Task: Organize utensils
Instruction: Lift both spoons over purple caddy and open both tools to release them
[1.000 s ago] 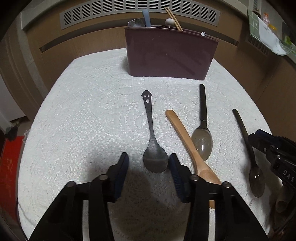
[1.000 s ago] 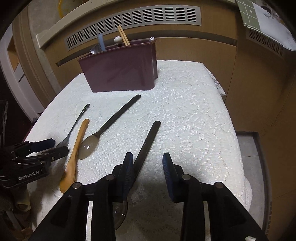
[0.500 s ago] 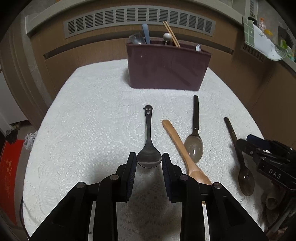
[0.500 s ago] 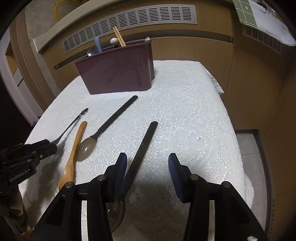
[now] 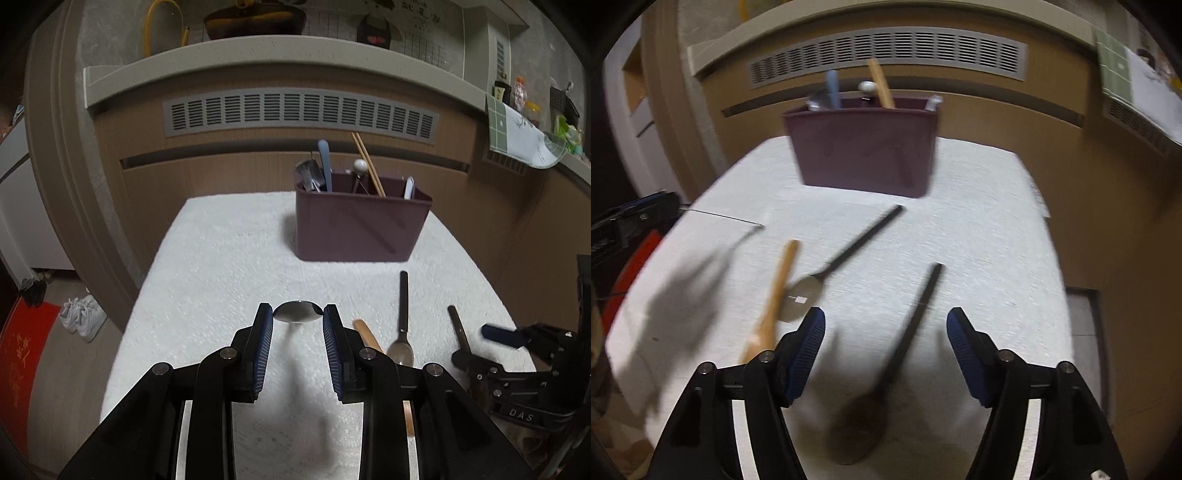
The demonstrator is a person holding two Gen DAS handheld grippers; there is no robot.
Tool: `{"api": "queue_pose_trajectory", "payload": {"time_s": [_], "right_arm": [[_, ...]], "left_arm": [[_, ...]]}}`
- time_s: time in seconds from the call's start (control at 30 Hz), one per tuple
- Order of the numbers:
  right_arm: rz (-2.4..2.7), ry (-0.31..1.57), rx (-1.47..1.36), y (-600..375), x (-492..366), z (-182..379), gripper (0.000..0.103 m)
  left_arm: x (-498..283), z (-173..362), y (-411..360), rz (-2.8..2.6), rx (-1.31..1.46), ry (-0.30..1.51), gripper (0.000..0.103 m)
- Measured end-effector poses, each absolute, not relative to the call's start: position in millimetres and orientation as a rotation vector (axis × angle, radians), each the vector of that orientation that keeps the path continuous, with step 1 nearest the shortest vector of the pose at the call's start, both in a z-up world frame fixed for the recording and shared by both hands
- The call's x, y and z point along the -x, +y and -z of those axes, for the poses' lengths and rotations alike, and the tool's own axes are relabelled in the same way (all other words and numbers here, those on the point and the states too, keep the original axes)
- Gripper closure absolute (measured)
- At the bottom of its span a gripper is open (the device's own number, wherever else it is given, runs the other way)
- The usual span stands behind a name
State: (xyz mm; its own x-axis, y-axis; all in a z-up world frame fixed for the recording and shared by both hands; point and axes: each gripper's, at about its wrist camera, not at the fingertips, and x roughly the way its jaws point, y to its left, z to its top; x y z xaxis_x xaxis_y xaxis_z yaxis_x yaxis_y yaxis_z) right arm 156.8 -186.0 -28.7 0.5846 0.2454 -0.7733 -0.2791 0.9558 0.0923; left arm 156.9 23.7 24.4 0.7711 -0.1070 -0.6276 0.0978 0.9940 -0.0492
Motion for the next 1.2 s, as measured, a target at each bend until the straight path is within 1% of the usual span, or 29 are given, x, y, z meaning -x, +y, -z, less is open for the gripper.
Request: {"api": "queue_pose_trajectory", "payload": {"time_s": [0.03,0.07,0.1,0.3,0.37,0.43,0.47,0.5,0.6,0.8,1.0,1.1,1.2], "right_arm": [[-0.356,0.921,0.027,-178,-161,28,0.061],[-0.408,0.949,0.017,-169,-165,28,0.072],[-0.435,0.966,0.016,-162,-169,30,0.075],[-0.46,1.045,0.119,-110,-204,57,0.075],[-0.439,1.066,0.149,-101,-211,66,0.077],[-0.423,1.066,0.196,-93,-210,69,0.081],[-0.426,1.066,0.21,-92,-208,68,0.091],[-0.438,1.076,0.205,-91,-207,68,0.093],[-0.434,1.044,0.18,-101,-202,55,0.093],[-0.433,0.92,0.075,-137,-192,2,0.093],[-0.415,0.849,0.022,-157,-193,-23,0.093],[-0.405,0.818,-0.008,-163,-200,-30,0.093],[-0.404,0.776,-0.021,-172,-206,-48,0.093]], "left_arm": [[-157,-27,26,0.11,0.016,0.673,0.074],[-156,-29,27,0.109,0.018,0.667,0.074],[-157,-31,30,0.11,0.022,0.661,0.074],[-156,-33,42,0.121,0.057,0.652,0.074],[-157,-31,44,0.124,0.063,0.656,0.074],[-158,-29,46,0.123,0.068,0.659,0.074],[-158,-29,47,0.124,0.071,0.66,0.074],[-159,-29,47,0.124,0.075,0.66,0.074],[-158,-31,47,0.126,0.075,0.656,0.074],[-154,-40,41,0.134,0.053,0.639,0.074],[-153,-51,33,0.156,0.036,0.627,0.074],[-154,-62,29,0.17,0.024,0.61,0.074],[-161,-85,25,0.2,0.009,0.581,0.074]]}}
